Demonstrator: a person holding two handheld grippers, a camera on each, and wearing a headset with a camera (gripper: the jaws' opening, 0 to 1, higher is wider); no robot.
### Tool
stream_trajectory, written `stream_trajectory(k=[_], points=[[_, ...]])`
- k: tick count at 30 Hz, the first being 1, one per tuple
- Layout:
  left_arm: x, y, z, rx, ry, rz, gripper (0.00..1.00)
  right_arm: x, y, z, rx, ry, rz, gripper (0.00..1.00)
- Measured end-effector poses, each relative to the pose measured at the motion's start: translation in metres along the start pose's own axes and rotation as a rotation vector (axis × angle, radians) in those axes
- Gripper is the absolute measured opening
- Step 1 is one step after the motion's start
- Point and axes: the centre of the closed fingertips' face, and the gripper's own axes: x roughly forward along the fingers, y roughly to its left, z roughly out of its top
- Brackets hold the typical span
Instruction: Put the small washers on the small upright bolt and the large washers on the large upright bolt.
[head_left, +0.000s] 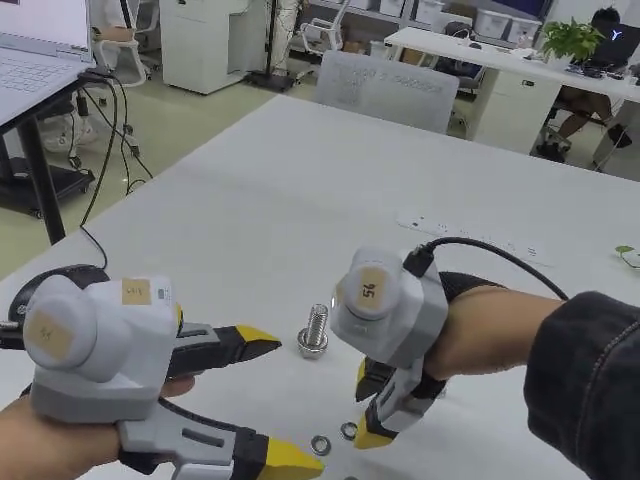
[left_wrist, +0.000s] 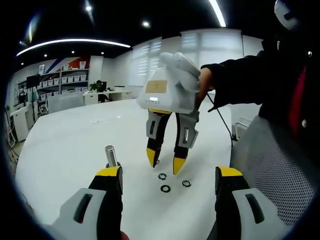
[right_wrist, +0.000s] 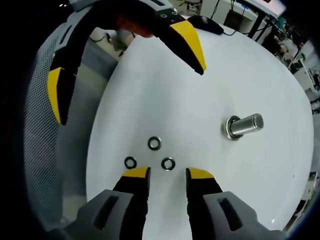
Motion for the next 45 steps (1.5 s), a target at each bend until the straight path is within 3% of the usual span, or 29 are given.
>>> stream_trajectory(k=[21, 34, 45], points=[[-0.002, 0.0, -0.003, -0.015, -0.001, -0.008, 0.75, 0.014, 0.001, 0.0, -0.04, 0.035, 0.017, 0.23], [-0.002, 0.0, -0.003, -0.015, -0.006, -0.006, 0.75, 0.016, 0.0, -0.001, -0.092, 0.067, -0.011, 0.2], [-0.003, 0.002, -0.003, -0.016, -0.008, -0.001, 0.75, 0.016, 0.002, 0.002, -0.088, 0.061, -0.008, 0.18]])
